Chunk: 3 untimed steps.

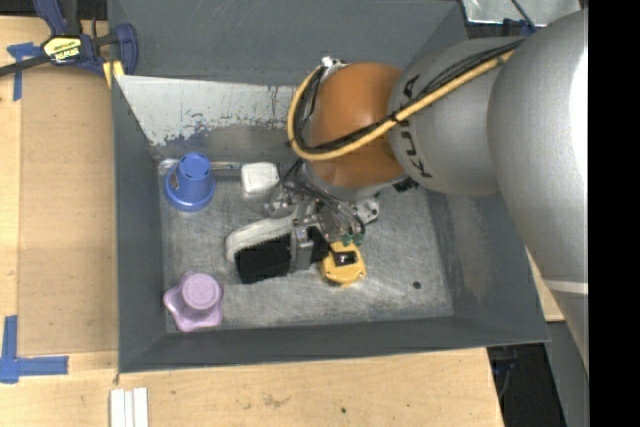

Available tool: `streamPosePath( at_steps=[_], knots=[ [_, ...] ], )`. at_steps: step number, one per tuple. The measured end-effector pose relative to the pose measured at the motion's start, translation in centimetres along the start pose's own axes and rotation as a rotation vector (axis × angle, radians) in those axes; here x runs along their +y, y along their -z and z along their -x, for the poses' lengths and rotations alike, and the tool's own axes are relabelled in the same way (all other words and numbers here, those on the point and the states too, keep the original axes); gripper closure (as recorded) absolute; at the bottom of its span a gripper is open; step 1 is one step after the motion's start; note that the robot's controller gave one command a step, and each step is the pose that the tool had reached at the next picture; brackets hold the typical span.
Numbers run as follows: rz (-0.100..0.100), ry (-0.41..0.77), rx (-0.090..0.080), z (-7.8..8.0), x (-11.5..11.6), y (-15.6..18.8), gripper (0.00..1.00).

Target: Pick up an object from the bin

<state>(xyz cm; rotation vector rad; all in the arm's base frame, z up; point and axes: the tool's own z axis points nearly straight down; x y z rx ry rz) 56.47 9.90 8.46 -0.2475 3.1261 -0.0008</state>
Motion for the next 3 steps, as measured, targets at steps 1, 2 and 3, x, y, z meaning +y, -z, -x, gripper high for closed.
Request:
streamPosePath(
  at_steps=[1, 2, 3],
  knots=[
    [0.000, 0.000, 0.002, 0.0, 0.0, 0.3, 1.00],
    [0.000, 0.000, 0.002, 0.0, 0.0, 0.6, 1.00],
    [0.000, 0.000, 0.009, -0.2, 0.0, 1.3, 1.00]
  ],
)
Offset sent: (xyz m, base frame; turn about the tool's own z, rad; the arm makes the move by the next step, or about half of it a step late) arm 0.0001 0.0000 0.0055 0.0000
